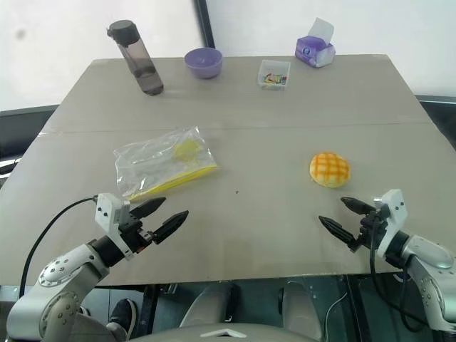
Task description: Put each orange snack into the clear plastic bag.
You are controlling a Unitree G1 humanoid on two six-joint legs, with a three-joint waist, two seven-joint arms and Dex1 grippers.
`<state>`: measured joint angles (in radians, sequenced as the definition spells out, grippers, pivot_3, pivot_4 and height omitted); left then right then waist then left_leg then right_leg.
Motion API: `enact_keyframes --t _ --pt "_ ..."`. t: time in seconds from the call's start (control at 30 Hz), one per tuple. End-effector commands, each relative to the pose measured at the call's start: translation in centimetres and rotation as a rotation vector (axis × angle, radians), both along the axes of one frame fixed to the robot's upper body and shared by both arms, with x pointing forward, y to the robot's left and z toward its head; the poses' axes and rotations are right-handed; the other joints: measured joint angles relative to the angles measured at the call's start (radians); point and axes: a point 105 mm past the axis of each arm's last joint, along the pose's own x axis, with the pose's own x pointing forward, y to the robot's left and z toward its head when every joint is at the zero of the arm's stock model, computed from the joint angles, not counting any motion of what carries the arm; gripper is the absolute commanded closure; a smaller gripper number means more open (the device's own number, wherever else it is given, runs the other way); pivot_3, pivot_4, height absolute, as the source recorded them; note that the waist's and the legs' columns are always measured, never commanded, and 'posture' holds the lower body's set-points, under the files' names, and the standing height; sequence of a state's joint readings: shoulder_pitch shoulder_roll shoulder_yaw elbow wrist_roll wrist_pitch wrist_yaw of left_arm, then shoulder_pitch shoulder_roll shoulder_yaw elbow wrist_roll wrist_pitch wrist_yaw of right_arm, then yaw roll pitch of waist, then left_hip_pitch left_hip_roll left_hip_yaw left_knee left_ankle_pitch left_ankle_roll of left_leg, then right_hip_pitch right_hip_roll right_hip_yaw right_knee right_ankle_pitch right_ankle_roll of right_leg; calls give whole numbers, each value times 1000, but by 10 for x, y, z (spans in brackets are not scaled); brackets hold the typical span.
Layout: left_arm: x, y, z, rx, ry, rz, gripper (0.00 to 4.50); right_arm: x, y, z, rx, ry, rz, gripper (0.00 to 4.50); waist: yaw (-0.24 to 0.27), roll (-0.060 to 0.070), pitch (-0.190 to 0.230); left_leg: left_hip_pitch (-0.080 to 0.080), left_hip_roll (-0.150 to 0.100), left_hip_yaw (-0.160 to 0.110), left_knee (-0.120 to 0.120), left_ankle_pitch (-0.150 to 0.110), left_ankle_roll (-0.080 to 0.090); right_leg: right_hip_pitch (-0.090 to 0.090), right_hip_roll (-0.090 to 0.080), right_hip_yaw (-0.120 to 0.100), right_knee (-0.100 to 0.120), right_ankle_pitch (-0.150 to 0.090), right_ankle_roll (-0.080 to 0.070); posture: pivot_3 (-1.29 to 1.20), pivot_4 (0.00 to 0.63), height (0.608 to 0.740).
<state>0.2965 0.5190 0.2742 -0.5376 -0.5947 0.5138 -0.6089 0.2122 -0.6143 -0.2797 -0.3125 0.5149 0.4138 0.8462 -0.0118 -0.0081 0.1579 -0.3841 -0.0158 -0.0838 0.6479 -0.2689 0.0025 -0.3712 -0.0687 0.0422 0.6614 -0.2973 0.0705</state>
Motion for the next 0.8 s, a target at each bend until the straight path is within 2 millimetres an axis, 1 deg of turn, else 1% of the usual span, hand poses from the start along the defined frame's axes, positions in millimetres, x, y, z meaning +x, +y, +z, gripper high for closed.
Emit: enact_keyframes --t 0.03,0.33,0.73,0.8 --pt "-4 -5 13 0 -54 -38 71 -3 -1 7 -5 -31 24 15 0 0 0 0 0 0 0 0 0 0 0 0 0 0 0 0 150 740" --pt "-11 -8 8 11 -53 -68 71 -5 2 7 7 -43 52 15 0 0 0 0 0 0 0 0 0 0 0 0 0 0 0 0 150 740" --pt "-11 -8 5 8 -45 -68 71 -5 5 9 18 -55 68 15 0 0 0 0 0 0 0 0 0 0 0 0 0 0 0 0 150 740" --pt "-9 -5 6 28 -58 -46 71 -5 6 10 20 -55 74 15 0 0 0 0 0 0 0 0 0 0 0 0 0 0 0 0 150 740"
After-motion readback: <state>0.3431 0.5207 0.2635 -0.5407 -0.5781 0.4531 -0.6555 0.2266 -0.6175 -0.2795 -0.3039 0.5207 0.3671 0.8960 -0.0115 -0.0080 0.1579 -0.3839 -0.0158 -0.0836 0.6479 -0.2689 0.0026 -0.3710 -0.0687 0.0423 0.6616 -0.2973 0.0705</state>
